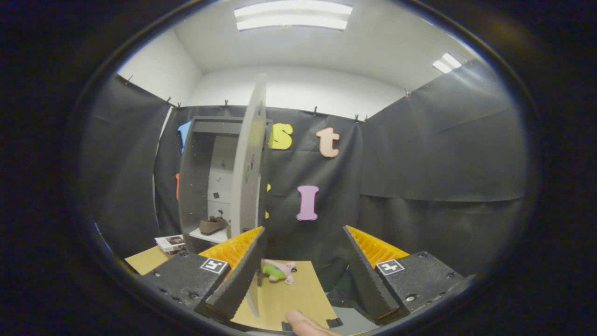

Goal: Open the shoe cabinet door, grab the shoes and put them into the shoe cabinet, then close the shoe cabinet door.

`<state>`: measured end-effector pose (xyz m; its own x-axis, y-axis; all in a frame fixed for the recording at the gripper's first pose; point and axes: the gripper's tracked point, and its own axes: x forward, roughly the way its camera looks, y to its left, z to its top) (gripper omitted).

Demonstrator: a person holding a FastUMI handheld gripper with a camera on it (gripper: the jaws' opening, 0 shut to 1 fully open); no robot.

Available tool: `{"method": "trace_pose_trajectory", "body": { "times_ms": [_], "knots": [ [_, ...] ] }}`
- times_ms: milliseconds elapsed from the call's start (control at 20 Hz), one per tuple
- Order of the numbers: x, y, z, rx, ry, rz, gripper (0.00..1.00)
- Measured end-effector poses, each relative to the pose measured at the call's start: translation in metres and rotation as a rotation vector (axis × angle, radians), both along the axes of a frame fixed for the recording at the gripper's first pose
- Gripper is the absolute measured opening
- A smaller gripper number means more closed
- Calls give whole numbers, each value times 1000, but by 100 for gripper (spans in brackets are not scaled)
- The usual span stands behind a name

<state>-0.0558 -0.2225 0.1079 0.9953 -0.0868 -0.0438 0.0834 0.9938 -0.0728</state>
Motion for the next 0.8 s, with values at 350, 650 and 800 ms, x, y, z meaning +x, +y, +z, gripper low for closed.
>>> {"method": "trace_pose_trajectory", "body": {
  "times_ms": [350, 650, 800],
  "knots": [
    [100, -61, -75, 71, 83, 34, 100],
    [155, -38, -116, 58, 154, 158, 100],
    [157, -10, -116, 92, 146, 224, 100]
  ]
}}
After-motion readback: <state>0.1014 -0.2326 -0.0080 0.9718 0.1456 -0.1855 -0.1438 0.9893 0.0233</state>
